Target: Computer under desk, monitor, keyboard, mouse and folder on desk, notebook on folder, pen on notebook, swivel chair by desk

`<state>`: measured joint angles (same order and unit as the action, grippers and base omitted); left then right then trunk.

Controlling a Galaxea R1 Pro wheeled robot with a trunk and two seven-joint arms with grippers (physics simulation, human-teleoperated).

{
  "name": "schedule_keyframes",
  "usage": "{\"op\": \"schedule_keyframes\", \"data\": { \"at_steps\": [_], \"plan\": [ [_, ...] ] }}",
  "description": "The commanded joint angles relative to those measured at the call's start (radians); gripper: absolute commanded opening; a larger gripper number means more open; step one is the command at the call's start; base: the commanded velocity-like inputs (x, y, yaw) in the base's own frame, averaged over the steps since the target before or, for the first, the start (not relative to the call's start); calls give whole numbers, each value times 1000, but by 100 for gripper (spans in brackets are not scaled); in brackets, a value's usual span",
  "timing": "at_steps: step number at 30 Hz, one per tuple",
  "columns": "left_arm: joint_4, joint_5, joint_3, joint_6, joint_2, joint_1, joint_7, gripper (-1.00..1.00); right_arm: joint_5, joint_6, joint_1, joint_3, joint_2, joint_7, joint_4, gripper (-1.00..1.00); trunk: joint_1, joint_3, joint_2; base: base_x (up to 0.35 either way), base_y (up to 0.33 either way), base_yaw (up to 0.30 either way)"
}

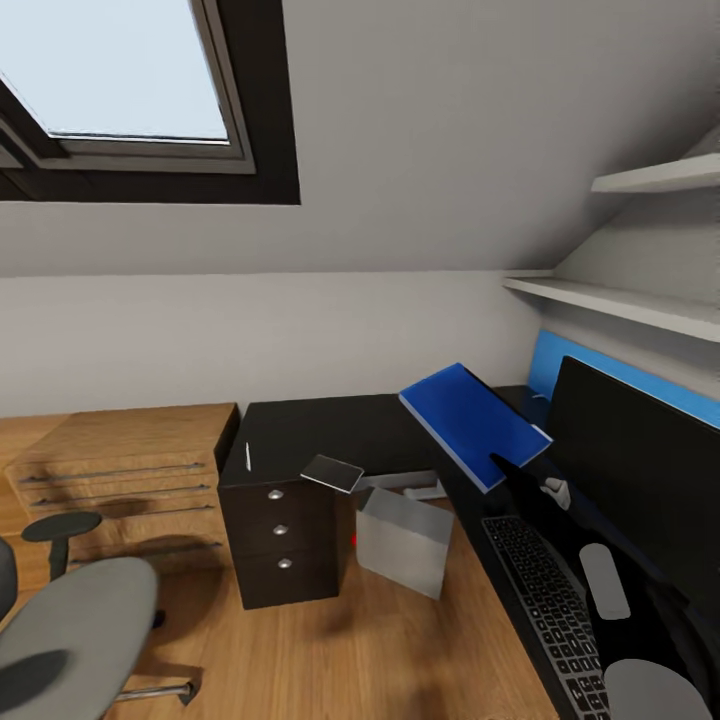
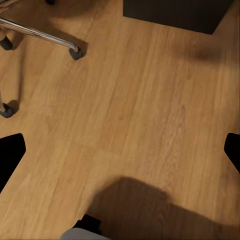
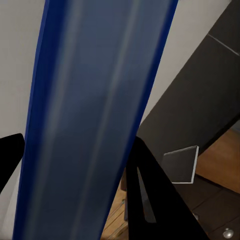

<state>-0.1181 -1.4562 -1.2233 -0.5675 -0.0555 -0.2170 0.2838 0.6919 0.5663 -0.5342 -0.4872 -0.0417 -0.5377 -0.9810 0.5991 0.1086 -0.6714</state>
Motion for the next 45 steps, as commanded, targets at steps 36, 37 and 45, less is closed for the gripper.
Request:
{"op": "schedule_keyframes", "data": {
  "at_steps": [36, 37, 45],
  "plan": [
    [-3, 2, -1, -10, 3, -1, 11, 100, 11, 4, -1, -1, 25, -70, 38, -100, 0, 2, -1, 0, 0, -3],
    [-3, 2, 0, -10, 3, -1, 11, 100, 11, 3, -1, -1, 25, -71, 39, -100, 0, 2, -1, 0, 0, 0],
    [-36, 5, 2, 125, 2, -1, 12, 100, 10, 3, -1, -2, 22, -73, 41, -100, 0, 2, -1, 0, 0, 0]
  ]
}}
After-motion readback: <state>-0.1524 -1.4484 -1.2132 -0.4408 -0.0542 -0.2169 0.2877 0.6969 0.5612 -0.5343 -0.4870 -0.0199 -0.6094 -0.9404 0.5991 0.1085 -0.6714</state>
